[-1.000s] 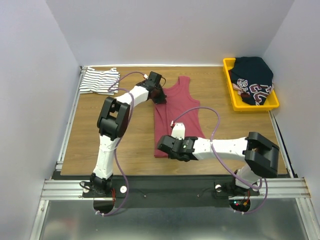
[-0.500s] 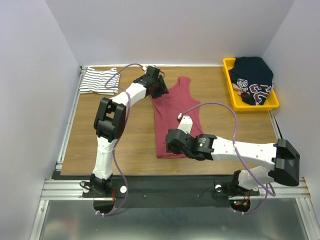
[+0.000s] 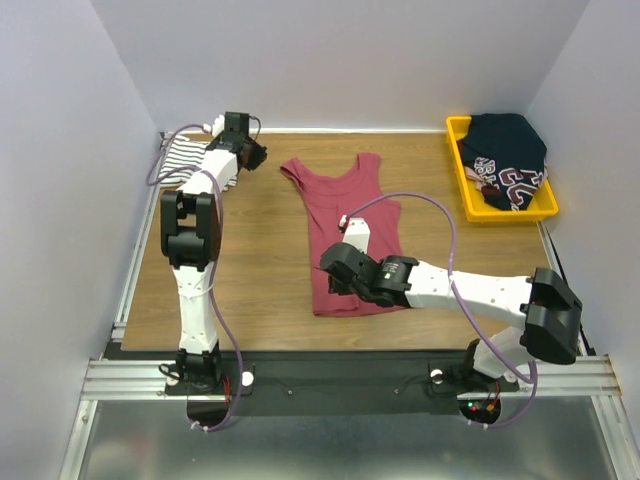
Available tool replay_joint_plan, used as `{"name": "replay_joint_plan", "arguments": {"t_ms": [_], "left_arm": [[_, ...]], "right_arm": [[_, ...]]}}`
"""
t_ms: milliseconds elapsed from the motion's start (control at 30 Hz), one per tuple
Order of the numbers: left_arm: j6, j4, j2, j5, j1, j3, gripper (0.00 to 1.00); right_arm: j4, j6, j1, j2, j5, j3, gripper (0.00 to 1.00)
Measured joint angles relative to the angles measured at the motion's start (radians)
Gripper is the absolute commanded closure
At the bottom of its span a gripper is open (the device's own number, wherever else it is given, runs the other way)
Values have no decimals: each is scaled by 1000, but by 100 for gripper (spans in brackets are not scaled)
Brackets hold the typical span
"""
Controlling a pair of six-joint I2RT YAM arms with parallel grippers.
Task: Fold and stack the tank tops
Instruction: Fold the tank top
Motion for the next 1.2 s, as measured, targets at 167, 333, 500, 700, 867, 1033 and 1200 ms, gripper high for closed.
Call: {"name": "replay_joint_plan", "arguments": {"t_ms": [167, 333, 500, 700, 867, 1033, 1200], "left_arm": [[-37, -2, 121, 32, 3, 6, 83], [-53, 6, 225, 80, 3, 93, 75], [-55, 13, 229, 98, 3, 93, 75], [-58, 69, 253, 147, 3, 105, 75], [-66, 137, 257, 199, -3, 91, 76], [-68, 196, 259, 249, -15, 91, 77], [-71, 237, 267, 287, -35, 98, 77]], "right_arm": [[15, -34, -17, 3, -21, 0, 61], [33, -50, -23, 3, -36, 0, 61], [39, -55, -23, 4, -48, 0, 61], [49, -62, -23, 5, -57, 0, 61], [53, -63, -24, 10, -58, 0, 62], [53, -63, -24, 12, -58, 0, 62], [53, -63, -24, 13, -58, 0, 62]]}}
